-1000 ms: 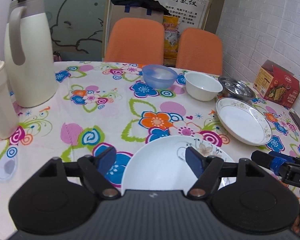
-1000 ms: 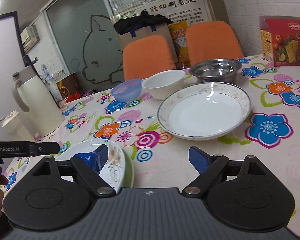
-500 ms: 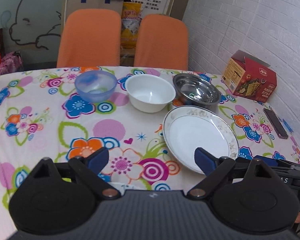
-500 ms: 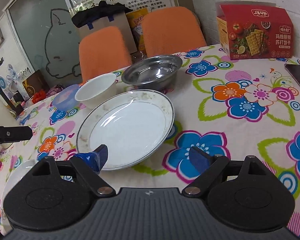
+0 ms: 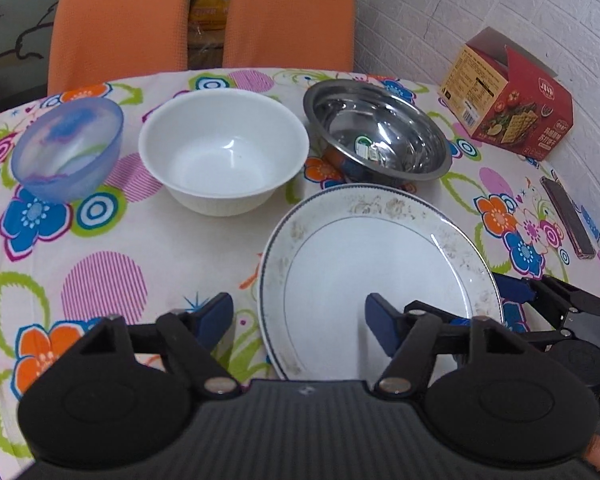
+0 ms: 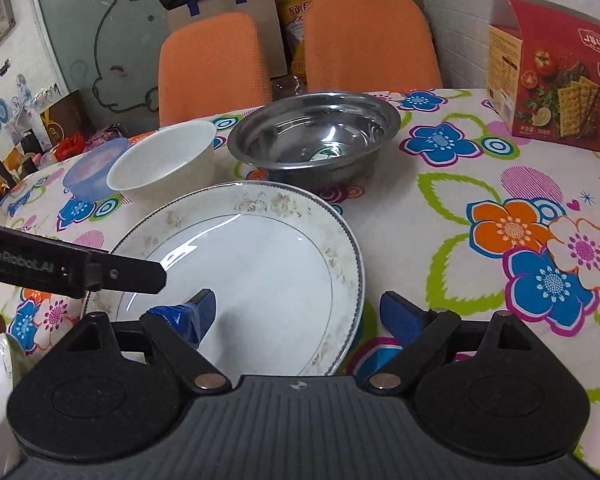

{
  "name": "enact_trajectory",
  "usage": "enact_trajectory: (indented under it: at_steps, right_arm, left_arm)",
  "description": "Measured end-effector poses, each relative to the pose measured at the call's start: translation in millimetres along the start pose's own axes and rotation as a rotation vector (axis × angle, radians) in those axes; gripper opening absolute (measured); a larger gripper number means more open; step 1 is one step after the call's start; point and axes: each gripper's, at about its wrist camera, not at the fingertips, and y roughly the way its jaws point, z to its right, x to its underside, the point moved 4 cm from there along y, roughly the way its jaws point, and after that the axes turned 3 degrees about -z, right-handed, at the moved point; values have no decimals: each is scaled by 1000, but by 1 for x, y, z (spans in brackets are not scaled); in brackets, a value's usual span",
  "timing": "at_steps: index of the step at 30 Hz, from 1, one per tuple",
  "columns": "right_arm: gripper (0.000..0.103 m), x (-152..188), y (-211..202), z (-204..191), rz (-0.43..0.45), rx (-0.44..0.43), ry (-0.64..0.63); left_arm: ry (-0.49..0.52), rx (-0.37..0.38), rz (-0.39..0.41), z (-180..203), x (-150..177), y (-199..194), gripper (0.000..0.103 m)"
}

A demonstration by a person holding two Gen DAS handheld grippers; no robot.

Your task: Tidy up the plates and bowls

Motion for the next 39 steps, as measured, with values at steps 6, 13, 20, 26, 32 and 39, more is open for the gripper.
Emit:
enact_trajectory:
  at_steps: [6, 13, 20, 26, 32, 39]
  right_arm:
    - [78, 5, 1, -4, 29, -7, -83]
    - [79, 3, 4, -11, 16, 35, -98]
    - [79, 8, 3, -15, 42, -36, -115]
    - [80, 9, 5, -21, 45, -3, -136]
    - [81, 8, 5, -21, 42, -5, -140]
    - [81, 9, 5, -21, 51, 1, -134]
  left_arm:
    - [16, -2, -16, 3, 3, 9, 58]
    - [20, -16, -14, 4, 3, 9, 55]
    - [56, -81, -3, 8, 6, 8, 43]
    - [48, -91, 8, 9, 7, 8, 42]
    - [47, -94, 14, 10, 8, 8, 42]
    - [50, -92, 18, 10, 8, 8, 42]
